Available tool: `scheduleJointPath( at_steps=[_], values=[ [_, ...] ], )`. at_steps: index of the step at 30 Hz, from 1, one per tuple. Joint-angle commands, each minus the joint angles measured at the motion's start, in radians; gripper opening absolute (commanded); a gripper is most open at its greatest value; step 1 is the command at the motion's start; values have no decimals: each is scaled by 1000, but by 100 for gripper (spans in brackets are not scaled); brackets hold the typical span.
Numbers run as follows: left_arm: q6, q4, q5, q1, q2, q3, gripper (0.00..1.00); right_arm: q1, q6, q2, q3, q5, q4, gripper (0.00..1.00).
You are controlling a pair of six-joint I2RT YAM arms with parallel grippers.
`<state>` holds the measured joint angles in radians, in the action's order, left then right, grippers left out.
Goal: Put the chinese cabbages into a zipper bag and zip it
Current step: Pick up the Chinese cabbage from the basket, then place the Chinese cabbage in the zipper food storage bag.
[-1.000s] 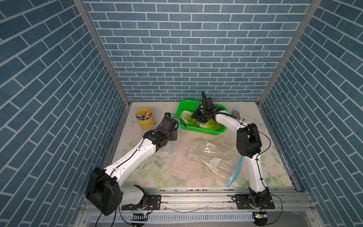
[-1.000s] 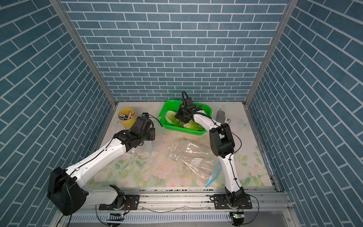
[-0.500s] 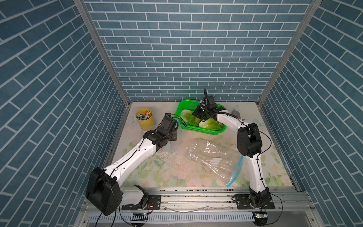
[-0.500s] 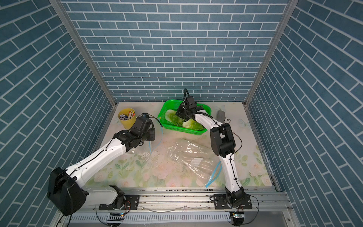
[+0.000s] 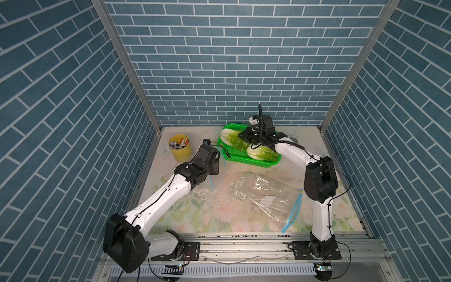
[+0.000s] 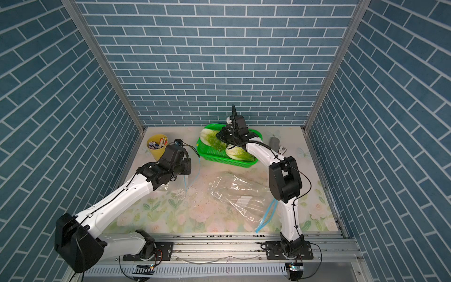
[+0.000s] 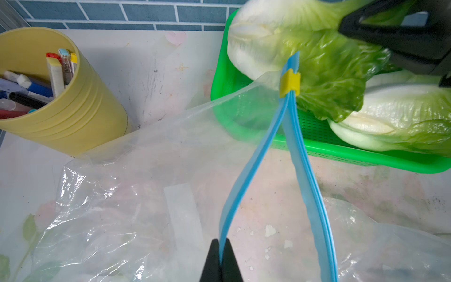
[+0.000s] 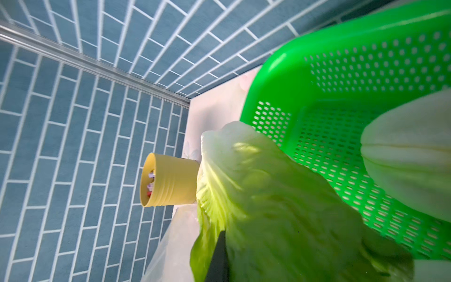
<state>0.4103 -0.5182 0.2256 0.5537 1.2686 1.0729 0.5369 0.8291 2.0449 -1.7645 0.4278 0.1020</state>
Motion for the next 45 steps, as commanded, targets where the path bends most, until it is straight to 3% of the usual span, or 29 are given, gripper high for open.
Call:
scheduleJointPath(
  at_steps=[1, 11, 21, 27, 38, 45],
  values=[
    [-5, -25, -10, -8, -24, 6, 0, -17, -24, -70, 32, 13, -138, 0],
    [1, -30, 11, -8, -59, -7, 0, -26, -41, -32, -37, 55, -176, 0],
    [-70, -14, -51, -11, -39, 2, 0, -49, -44, -274, 232, 71, -217, 0],
    [-79, 38, -73, -14, -11, -11, 0, -58, -96, -444, 388, 66, -147, 0],
    [-126, 74, -126, -40, 11, -14, 0, -58, -210, -711, 550, 108, 86, 0],
    [-118, 76, -139, -49, 13, -4, 0, -41, -288, -811, 583, 226, 189, 0]
  ],
)
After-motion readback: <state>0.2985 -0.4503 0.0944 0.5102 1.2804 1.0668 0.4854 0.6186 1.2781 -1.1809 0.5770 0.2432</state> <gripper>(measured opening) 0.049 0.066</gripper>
